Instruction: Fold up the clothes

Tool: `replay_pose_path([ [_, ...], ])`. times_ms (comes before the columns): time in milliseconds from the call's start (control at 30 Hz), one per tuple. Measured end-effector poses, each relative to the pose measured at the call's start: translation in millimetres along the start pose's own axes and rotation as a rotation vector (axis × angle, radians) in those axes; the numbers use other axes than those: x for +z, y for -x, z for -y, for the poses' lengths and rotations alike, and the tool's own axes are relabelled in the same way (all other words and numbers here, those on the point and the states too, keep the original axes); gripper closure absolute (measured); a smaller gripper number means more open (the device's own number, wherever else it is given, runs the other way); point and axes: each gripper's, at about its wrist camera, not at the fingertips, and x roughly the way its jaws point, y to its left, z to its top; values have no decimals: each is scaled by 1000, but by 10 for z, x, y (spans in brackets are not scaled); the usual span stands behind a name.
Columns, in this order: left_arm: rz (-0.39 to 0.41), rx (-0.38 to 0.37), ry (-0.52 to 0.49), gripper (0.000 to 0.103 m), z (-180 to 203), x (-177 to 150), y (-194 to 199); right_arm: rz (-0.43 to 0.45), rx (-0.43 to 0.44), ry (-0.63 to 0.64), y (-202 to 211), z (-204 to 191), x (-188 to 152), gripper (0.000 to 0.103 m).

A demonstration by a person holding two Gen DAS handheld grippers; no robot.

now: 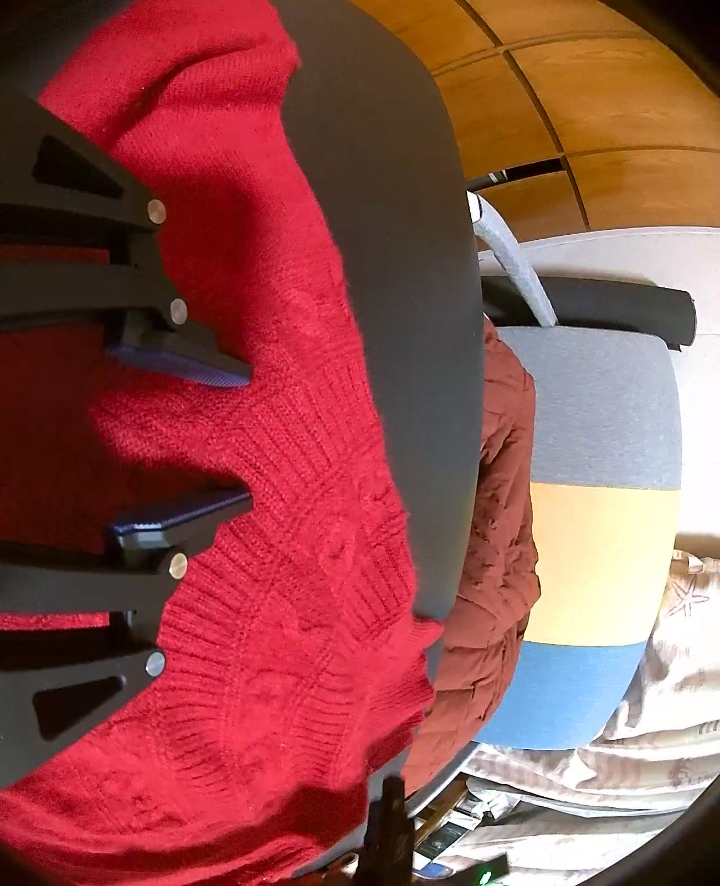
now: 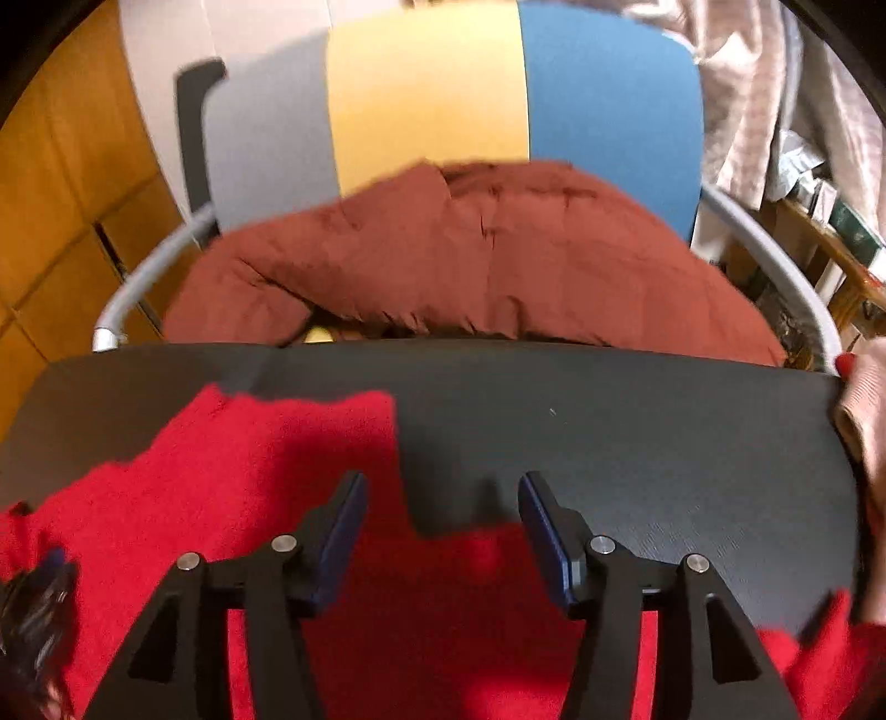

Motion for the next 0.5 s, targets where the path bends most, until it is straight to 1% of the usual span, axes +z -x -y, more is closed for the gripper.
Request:
replay_pose_path([
  [67,7,-6,5,63,-16,-8,4,-40,35,-20,-200,-24,92,45],
  [133,14,-14,14,63,-33,-20,8,-73,46,-9,-353,-71,134,44],
  [200,19,-8,12,62,-23,-23,1,-57,29,35,-390,-174,147,44],
  [233,22,-2,6,62,-13,-21,-4,-59,32,65,-409,-236,156,50],
  [267,24,2,3,62,-9,-19,-6,-59,36,99,-418,-302,165,60],
  [300,25,3,3,62,-7,-20,-6,-57,41,130,-415,-362,170,87],
  [333,27,4,3,62,-6,-22,-5,-55,37,150,-405,-413,182,94],
  [367,27,3,5,62,-8,-24,-2,-52,27,147,-386,-439,209,96],
  [400,28,4,5,62,-8,-27,1,-51,21,134,-366,-448,244,96],
  [433,28,6,4,62,-5,-31,5,-33,25,121,-315,-452,281,97],
  [500,29,11,1,62,3,-35,10,35,57,99,-131,-457,343,97],
])
